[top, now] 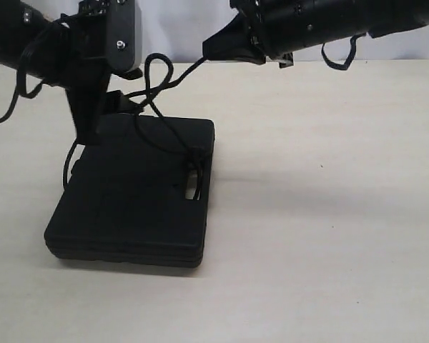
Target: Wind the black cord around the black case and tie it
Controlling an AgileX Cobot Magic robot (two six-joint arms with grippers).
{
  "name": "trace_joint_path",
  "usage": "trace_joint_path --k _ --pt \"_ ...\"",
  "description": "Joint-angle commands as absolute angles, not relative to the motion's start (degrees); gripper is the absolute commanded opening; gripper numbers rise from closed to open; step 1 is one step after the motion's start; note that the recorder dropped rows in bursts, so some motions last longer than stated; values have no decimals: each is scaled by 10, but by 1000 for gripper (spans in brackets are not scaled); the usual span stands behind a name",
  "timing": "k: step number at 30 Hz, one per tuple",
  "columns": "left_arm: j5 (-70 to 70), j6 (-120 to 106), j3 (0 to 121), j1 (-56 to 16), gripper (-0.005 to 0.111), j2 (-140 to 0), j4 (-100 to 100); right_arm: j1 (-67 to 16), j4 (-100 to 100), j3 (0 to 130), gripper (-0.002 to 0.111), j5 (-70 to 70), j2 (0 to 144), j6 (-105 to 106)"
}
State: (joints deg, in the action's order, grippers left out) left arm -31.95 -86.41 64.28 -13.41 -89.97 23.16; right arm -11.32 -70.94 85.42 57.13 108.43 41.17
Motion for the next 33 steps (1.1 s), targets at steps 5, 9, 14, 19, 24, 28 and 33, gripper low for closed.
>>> trace_joint_path --k 5,9,14,19,24,28,33 --pt "-406 -582 641 -129 50 -833 -80 -114 -716 869 4 557 1024 412" --pt "-363 -591 641 -129 50 -822 -7 -122 -732 894 4 572 1004 412" --pt "-361 -689 640 -129 50 -836 127 -135 -732 912 4 571 989 397" --pt "-361 -769 640 -129 50 -865 221 -135 -732 918 4 575 989 390" --pt "-337 -769 640 -129 50 -888 233 -135 -732 918 4 575 989 390" --pt "-338 -782 640 -129 50 -891 231 -135 -718 918 4 575 989 390" --pt "-373 -782 640 -128 50 -897 217 -135 -647 918 4 571 990 373"
